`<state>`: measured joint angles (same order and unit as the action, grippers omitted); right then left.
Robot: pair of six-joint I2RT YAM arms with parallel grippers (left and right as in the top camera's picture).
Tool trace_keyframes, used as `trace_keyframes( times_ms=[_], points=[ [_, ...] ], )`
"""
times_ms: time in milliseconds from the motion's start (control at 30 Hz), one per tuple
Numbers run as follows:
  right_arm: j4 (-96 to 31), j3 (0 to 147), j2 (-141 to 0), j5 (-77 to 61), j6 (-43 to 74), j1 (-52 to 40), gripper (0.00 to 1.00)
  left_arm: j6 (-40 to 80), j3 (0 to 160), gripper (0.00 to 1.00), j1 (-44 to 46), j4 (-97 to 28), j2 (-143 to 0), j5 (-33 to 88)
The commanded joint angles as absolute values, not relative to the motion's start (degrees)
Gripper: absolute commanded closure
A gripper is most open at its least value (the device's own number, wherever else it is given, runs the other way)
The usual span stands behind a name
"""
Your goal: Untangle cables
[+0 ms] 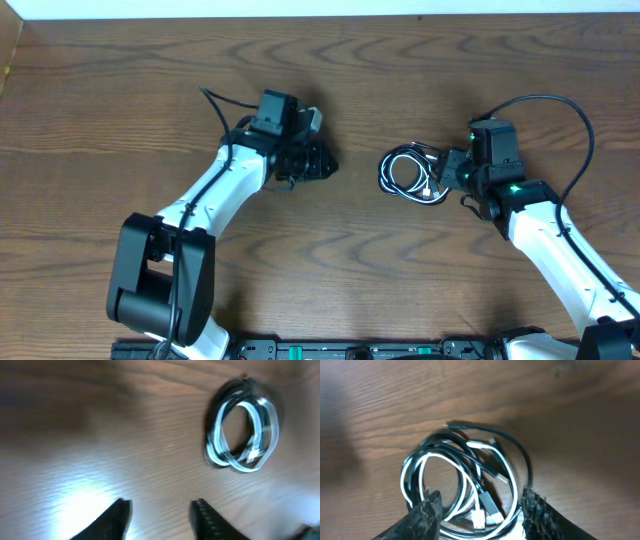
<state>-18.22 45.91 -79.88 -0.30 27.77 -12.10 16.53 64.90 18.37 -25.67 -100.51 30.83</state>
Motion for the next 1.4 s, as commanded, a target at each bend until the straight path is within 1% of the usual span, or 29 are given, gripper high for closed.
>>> trace_keyframes(
  times_ms=[0, 100, 133, 233, 400, 533, 600, 700, 933, 1067, 1100, 1133, 1200, 1233, 1267, 1333, 1367],
  points=[
    [-17.6, 45.7, -79.9, -3.2, 22.2, -12.1, 0.49, 4.3, 72.1, 0.45, 19.8, -30.4, -100.0, 18.0],
    [-18.4, 45.7, -79.9, -3.7, 21.5, -12.1, 0.47, 1.5, 73.3, 0.35, 21.8, -29.9, -100.0, 12.5],
    [-18.8, 45.7, -79.9, -3.3, 21.5, -12.1, 0.45, 0.6, 73.3, 0.34, 22.5, -29.0, -100.0, 11.7],
    [-19.5, 45.7, -79.9, -2.4, 21.6, -12.0, 0.42, 0.0, 73.3, 0.33, 25.0, -25.1, -100.9, 10.9],
    [-19.7, 45.7, -79.9, -1.4, 21.6, -12.0, 0.42, 0.0, 73.2, 0.33, 29.2, -17.3, -104.6, 10.9],
    [-21.3, 45.7, -79.9, 1.2, 22.0, -12.0, 0.42, 0.0, 73.2, 0.32, 32.0, -13.7, -108.4, 10.9],
    [-23.1, 45.7, -79.9, 5.0, 23.7, -12.0, 0.41, 0.0, 73.2, 0.31, 33.3, -12.8, -110.3, 10.9],
    [-25.5, 45.7, -79.9, 10.0, 25.3, -12.0, 0.4, 0.0, 73.2, 0.28, 34.9, -12.3, -112.6, 10.9],
    [-26.0, 45.7, -79.9, 10.3, 25.3, -11.3, 0.38, 0.0, 73.2, 0.27, 38.6, -10.5, -117.5, 10.9],
    [-26.0, 45.7, -79.9, 10.3, 25.3, -11.3, 0.38, 0.0, 73.2, 0.28, 40.1, -9.6, -118.4, 10.9],
    [-26.0, 45.7, -79.9, 9.9, 25.3, -11.3, 0.37, 0.0, 73.2, 0.37, 40.6, -9.2, -118.8, 10.9],
    [-26.0, 45.7, -79.9, 9.9, 25.3, -11.3, 0.37, 0.0, 73.2, 0.43, 40.8, -9.0, -119.1, 10.9],
    [-26.0, 45.7, -79.9, 9.6, 25.3, -11.3, 0.37, 0.0, 73.2, 0.52, 41.1, -8.9, -119.5, 10.9],
    [-26.0, 45.7, -79.9, 9.5, 25.3, -11.3, 0.37, 0.0, 73.2, 0.58, 41.1, -8.9, -119.5, 10.9],
    [-26.0, 45.7, -79.9, 9.5, 25.3, -11.3, 0.37, 0.0, 73.2, 0.68, 41.1, -8.9, -119.5, 10.8],
    [-26.0, 45.7, -79.9, 9.5, 25.3, -11.3, 0.36, 0.0, 73.2, 0.81, 40.8, -8.9, -119.2, 10.6],
    [-26.0, 45.7, -79.9, 9.5, 25.2, -11.3, 0.36, 0.0, 73.2, 0.91, 40.6, -9.0, -119.0, 10.2]
  ],
)
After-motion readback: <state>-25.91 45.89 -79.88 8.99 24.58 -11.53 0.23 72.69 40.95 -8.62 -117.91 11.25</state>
